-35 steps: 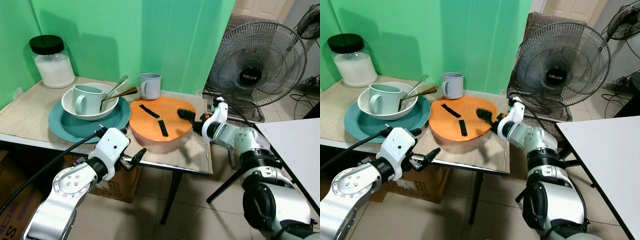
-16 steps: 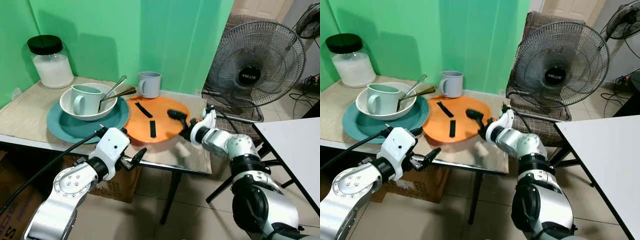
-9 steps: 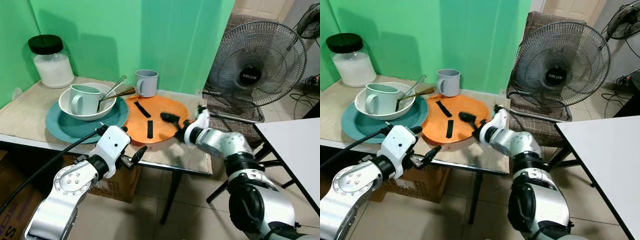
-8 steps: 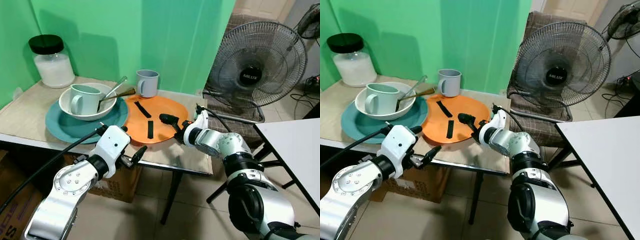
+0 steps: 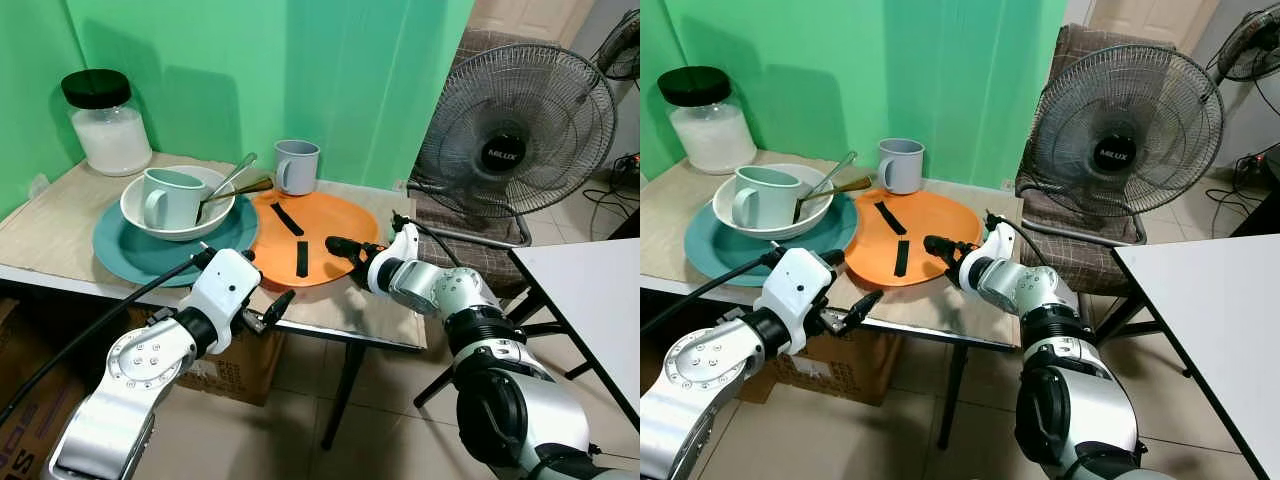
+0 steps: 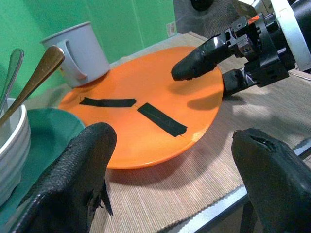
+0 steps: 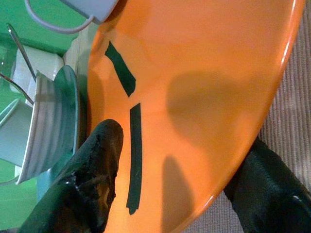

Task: Setting the table

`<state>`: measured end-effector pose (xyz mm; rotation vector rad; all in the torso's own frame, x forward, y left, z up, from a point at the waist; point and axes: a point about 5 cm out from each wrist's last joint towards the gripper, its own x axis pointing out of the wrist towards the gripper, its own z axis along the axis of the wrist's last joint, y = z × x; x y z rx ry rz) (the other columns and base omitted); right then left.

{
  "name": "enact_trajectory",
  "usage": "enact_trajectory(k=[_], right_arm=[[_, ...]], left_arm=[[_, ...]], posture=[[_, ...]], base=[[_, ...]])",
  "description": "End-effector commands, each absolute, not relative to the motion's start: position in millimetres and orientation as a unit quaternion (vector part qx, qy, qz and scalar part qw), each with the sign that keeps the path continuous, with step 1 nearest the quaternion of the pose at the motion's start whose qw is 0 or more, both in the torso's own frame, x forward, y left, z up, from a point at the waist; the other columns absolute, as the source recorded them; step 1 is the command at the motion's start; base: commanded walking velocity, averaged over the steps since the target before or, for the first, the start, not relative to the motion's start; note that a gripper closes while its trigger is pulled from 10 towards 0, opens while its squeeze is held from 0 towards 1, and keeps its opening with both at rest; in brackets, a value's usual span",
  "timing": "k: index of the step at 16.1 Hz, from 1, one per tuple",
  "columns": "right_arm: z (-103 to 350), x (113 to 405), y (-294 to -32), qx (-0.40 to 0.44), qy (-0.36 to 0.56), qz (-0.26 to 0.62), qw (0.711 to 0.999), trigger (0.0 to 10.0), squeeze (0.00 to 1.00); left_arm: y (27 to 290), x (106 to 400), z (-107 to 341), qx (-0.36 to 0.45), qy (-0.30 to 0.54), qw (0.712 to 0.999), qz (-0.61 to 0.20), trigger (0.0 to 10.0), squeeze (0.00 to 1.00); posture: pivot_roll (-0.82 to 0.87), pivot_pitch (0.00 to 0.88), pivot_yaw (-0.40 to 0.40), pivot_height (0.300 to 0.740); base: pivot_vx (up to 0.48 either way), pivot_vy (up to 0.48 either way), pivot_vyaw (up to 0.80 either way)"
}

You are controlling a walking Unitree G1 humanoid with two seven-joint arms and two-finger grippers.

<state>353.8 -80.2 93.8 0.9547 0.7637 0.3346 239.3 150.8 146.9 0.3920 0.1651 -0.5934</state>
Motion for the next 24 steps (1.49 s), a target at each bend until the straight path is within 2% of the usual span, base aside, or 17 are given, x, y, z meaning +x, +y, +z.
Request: enact_trajectory(k=[1,15,16,18,20,21,22,24], right_arm=[[92.0,354.2,-84.9,0.444,0.360,0.145,0.808,0.0,0.00],[100.3,358.8,-101.3,0.455,0.344,0.141,0.809,0.0,0.00],[101.5,358.9,-104.4,0.455,0.343,0.142,0.810,0.4,0.00],[105.7,359.1,-113.8,0.451,0.338,0.150,0.812,0.9,0.00],[107.6,358.2,-122.3,0.448,0.335,0.151,0.815,0.8,0.00],[111.1,355.9,-136.1,0.446,0.328,0.153,0.818,0.0,0.00],[115.8,352.5,-152.3,0.449,0.318,0.155,0.821,0.0,0.00],[118.4,349.9,-162.8,0.450,0.311,0.152,0.823,0.0,0.00]], left_arm=[[150.6,241.4,147.4,0.195,0.083,0.933,-0.291,10.0,0.00],[153.5,242.4,146.7,0.199,0.084,0.933,-0.287,10.0,0.00],[153.5,242.4,146.8,0.199,0.084,0.933,-0.287,10.0,0.00],[152.0,243.0,146.6,0.199,0.083,0.933,-0.289,10.0,0.00],[150.4,242.5,146.4,0.198,0.083,0.932,-0.292,10.0,0.00],[150.2,242.1,146.3,0.198,0.083,0.931,-0.294,10.0,0.00],[150.4,242.3,145.9,0.198,0.084,0.931,-0.295,10.0,0.00],[149.8,243.0,145.4,0.199,0.085,0.929,-0.299,10.0,0.00]], posture=[[0.02,0.000,-0.104,0.740],[0.01,0.000,-0.089,0.740],[0.01,0.000,-0.088,0.740],[0.01,0.000,-0.084,0.740],[0.00,0.000,-0.081,0.740],[0.00,0.000,-0.078,0.740],[0.00,0.000,-0.071,0.740],[-0.01,0.000,-0.057,0.740]], base=[[0.000,0.000,0.00],[0.000,0.000,0.00],[0.000,0.000,0.00],[0.000,0.000,0.00],[0.000,0.000,0.00],[0.000,0.000,0.00],[0.000,0.000,0.00],[0.000,0.000,0.00]])
